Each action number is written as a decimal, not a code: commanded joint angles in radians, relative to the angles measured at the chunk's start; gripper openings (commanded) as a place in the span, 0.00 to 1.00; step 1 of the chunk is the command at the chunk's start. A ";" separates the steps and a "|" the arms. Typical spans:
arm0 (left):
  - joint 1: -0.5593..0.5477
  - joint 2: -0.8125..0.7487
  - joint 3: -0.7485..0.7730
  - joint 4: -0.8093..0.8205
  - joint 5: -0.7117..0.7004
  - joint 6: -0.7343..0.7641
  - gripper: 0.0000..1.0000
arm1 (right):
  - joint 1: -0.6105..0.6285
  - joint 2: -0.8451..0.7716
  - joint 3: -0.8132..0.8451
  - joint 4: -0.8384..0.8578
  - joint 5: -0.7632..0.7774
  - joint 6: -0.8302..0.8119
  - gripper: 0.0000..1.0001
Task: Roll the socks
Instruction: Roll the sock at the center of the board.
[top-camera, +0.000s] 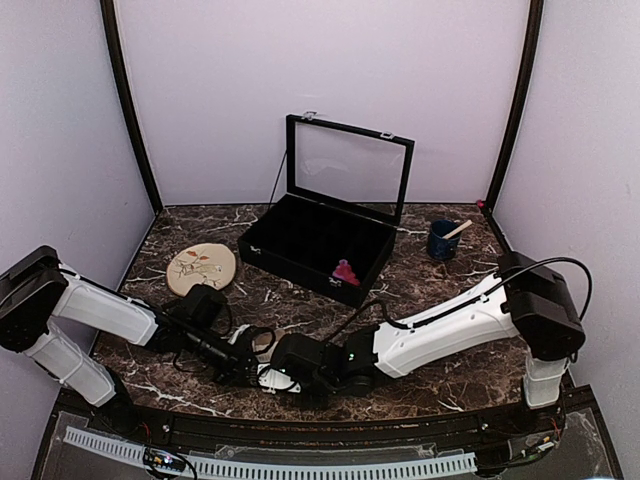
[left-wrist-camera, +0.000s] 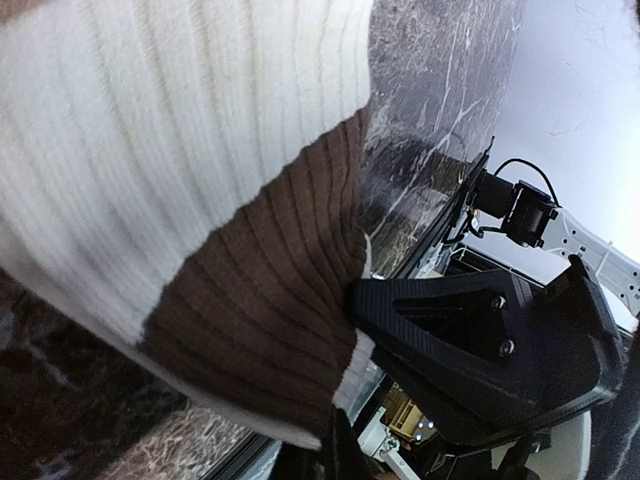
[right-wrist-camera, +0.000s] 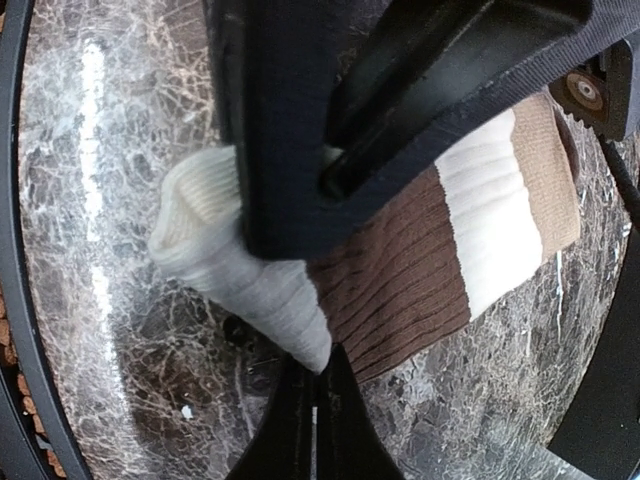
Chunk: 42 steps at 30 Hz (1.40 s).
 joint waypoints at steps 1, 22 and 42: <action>0.010 -0.016 -0.015 -0.017 0.024 0.024 0.00 | -0.018 0.003 0.010 0.028 0.005 0.001 0.00; 0.025 -0.166 0.079 -0.272 -0.249 0.185 0.54 | -0.054 -0.056 0.040 -0.227 -0.071 0.184 0.00; 0.026 -0.118 0.115 -0.317 -0.336 0.294 0.28 | -0.059 0.065 0.319 -0.456 -0.321 0.336 0.00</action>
